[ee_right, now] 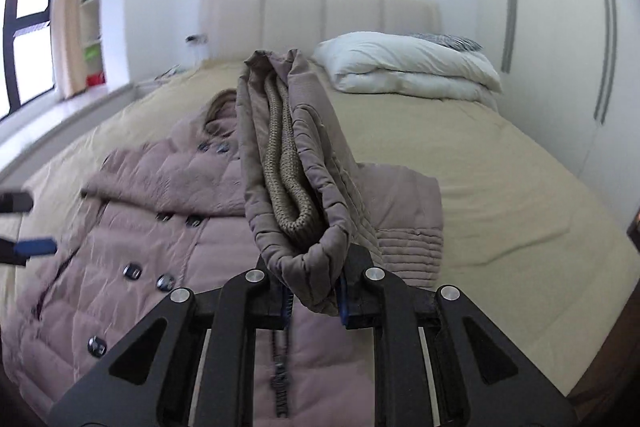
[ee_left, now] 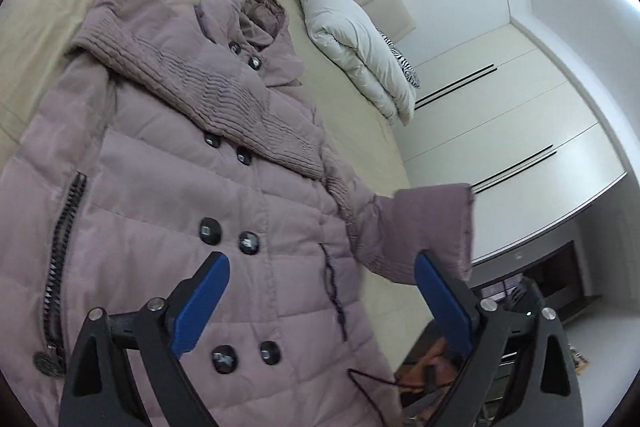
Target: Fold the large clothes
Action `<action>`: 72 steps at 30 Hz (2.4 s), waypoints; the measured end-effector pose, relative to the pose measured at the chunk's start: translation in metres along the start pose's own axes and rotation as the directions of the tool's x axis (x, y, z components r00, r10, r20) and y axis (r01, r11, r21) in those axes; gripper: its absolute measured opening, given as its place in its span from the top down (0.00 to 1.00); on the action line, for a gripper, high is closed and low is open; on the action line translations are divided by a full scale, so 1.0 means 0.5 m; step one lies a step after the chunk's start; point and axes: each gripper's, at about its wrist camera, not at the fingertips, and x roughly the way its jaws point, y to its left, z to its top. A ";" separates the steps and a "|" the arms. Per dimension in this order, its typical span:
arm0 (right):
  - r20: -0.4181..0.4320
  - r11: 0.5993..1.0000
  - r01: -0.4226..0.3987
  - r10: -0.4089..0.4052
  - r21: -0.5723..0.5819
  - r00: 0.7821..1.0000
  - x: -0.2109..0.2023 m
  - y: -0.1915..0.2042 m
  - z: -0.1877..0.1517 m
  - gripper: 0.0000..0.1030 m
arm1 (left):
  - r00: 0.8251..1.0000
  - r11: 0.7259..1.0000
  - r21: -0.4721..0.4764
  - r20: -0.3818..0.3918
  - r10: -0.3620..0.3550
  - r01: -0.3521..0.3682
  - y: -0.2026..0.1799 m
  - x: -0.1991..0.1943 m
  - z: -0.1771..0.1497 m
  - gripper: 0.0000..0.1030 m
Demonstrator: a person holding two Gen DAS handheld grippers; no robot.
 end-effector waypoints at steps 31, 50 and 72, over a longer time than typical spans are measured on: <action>-0.014 0.970 -0.151 0.151 -0.193 0.988 -0.030 0.258 -0.054 0.20 | 0.992 0.995 -0.068 -0.098 -0.080 0.074 -0.007 0.046 0.169 0.83; -0.065 0.832 -0.208 0.279 0.515 0.958 0.275 -0.064 0.030 0.20 | 0.909 0.912 -0.052 0.073 0.410 -0.407 0.326 0.044 0.478 0.82; -0.129 0.865 -0.216 0.304 0.453 0.944 0.557 -0.041 0.173 0.42 | 0.814 0.776 0.262 0.283 0.507 -0.574 0.160 0.058 0.424 0.72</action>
